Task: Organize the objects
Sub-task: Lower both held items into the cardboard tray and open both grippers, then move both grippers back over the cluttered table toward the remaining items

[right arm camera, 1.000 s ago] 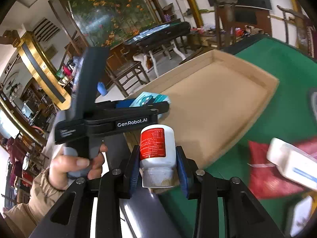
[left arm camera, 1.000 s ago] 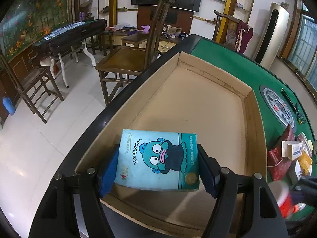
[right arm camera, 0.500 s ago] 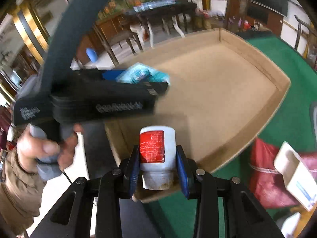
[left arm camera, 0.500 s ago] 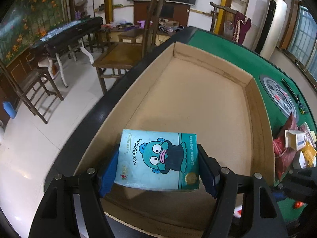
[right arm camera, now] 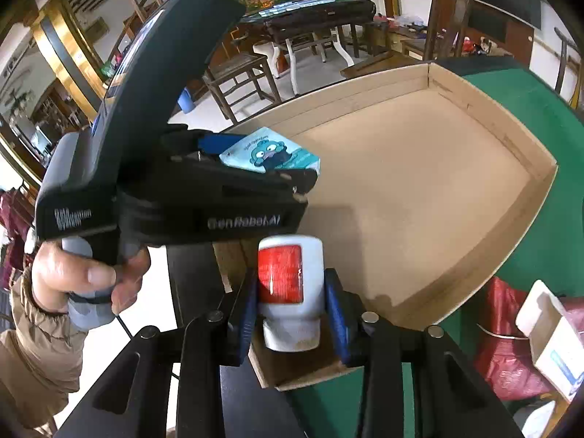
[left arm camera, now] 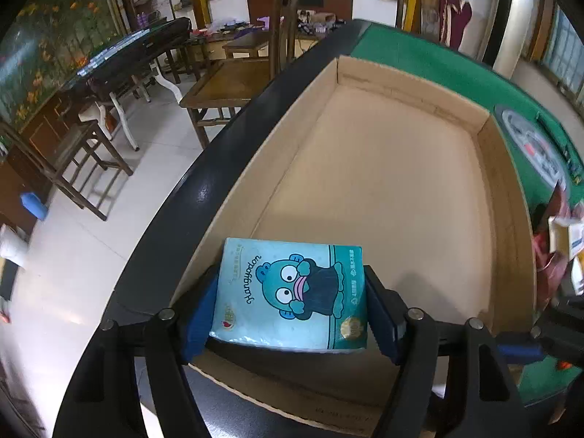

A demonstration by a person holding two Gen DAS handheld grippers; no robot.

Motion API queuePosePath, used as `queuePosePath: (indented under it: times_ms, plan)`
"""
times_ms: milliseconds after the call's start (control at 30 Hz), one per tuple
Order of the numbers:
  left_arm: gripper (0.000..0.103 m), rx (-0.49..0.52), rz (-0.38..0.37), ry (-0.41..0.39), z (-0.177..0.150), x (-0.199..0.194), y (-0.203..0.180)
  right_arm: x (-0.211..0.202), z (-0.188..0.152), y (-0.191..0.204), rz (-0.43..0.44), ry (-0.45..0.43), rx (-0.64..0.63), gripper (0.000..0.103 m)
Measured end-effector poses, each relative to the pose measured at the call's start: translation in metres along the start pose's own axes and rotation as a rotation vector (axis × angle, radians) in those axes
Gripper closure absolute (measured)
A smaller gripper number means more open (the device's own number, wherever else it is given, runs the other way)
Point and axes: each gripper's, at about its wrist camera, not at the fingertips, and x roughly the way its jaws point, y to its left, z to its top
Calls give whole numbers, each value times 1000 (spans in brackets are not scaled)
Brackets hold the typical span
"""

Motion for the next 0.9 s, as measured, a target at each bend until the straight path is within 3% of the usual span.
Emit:
queuePosePath:
  times_ms: [233,400,533,667,833,900]
  plan:
    - [29,15,52,31,-4,-5,-9,-7,-5,-2,33,-23,11,61]
    - [29,47,85,42,-9,-16,-14,-21,-14,-4,52,-77,35,49]
    - [29,33,77,29,-13,-29,-11,-30,-12,-7,50,-123,42,47]
    - [29,-32,41,-49,-19,-51,-2,-55,-27,-11,39,-189,59,44]
    - [28,-119,-1,-222,-34,-86,2,-103,-59,-31,-48,-325,73,32]
    - [26,-141,-16,-286,-40,-99,0,-119,-69,-45,-89,-380,80,22]
